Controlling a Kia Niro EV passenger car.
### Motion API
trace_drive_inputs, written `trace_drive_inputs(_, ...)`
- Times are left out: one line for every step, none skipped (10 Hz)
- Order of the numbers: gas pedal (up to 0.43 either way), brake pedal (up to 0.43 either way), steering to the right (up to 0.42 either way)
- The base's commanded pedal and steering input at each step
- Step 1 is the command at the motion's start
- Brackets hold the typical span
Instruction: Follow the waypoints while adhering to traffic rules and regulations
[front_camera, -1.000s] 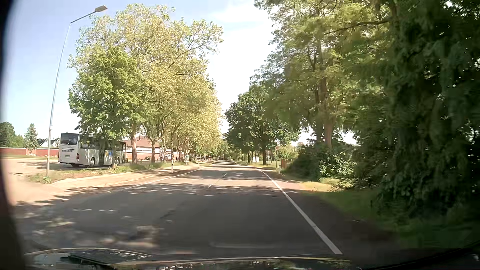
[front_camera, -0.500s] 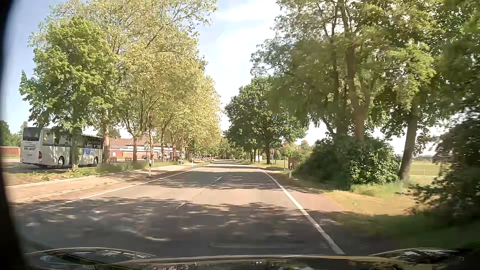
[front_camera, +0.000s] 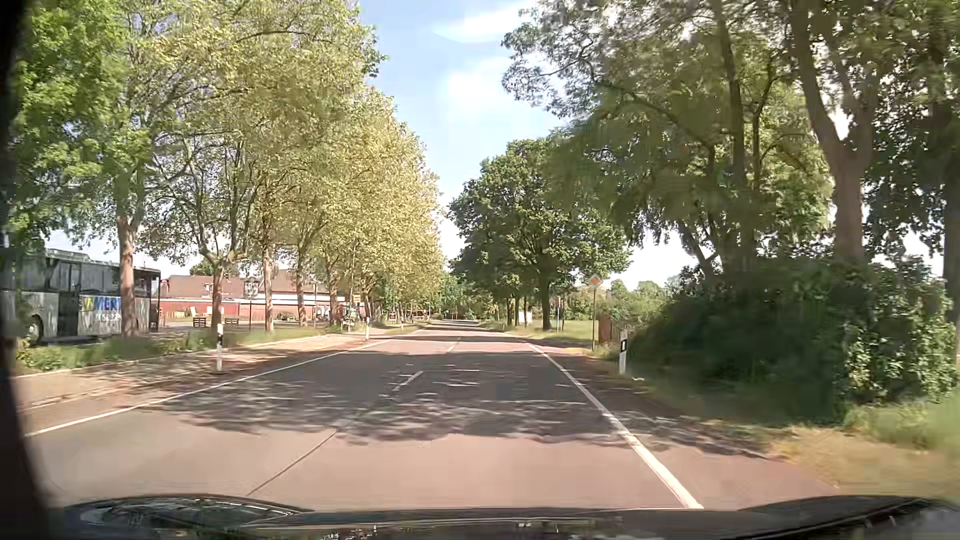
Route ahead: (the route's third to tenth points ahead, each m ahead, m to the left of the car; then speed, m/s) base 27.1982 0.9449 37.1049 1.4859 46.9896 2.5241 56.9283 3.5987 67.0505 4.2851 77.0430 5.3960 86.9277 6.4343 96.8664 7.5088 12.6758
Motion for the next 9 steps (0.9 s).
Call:
trace_drive_inputs(0.15,0.0,-0.011)
trace_drive_inputs(0.15,0.0,-0.011)
trace_drive_inputs(0.15,0.0,-0.011)
trace_drive_inputs(0.157,0.0,-0.011)
trace_drive_inputs(0.157,0.0,-0.011)
trace_drive_inputs(0.157,0.0,-0.011)
trace_drive_inputs(0.157,0.0,-0.011)
trace_drive_inputs(0.157,0.0,-0.011)
trace_drive_inputs(0.157,0.0,-0.011)
